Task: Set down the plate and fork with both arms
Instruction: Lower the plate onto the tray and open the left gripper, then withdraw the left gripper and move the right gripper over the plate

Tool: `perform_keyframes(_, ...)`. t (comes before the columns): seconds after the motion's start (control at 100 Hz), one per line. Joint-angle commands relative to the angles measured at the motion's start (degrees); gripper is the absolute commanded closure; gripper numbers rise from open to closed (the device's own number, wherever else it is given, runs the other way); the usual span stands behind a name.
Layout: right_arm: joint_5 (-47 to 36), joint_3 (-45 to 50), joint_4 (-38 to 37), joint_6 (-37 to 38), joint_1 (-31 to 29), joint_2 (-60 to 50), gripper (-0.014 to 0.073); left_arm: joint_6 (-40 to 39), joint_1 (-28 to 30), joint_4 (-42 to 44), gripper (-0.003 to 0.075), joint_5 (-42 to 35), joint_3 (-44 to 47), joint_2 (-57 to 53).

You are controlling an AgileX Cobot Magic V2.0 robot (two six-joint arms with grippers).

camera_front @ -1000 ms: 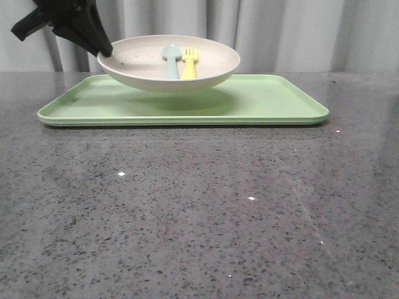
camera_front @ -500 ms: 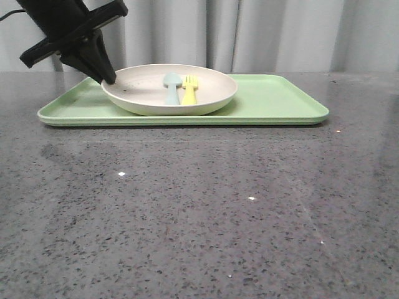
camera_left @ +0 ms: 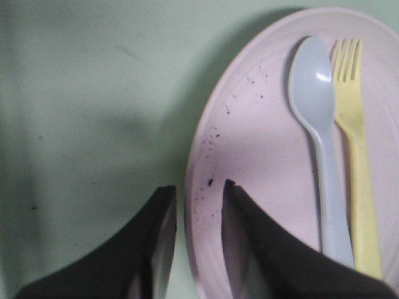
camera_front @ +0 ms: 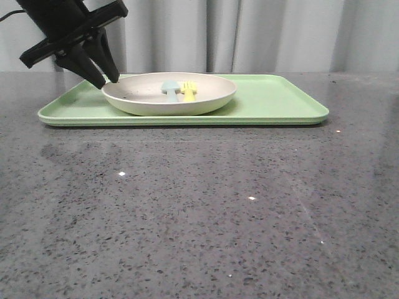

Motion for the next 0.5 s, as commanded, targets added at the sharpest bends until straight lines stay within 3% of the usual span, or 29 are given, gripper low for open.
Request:
perform_keyframes(0.0,-3.39,-2.07,-0.41,-0.32,-0.21,0.46,0.019,-0.6,-0.41,-1.99,0.0435,-1.69,-1.92,-3.92)
perform_keyframes(0.18,-3.44,-2.07,-0.41,-0.32,-0.21,0.46,0.019,-0.38,-0.41,-1.26,0.0426,-2.06,-1.92,-5.08)
perform_keyframes(0.49,-2.81,-2.07,-0.41,-0.32,-0.17,0.53,0.019,-0.38,-0.41,10.52,0.0426,-2.76,-1.66,-14.93)
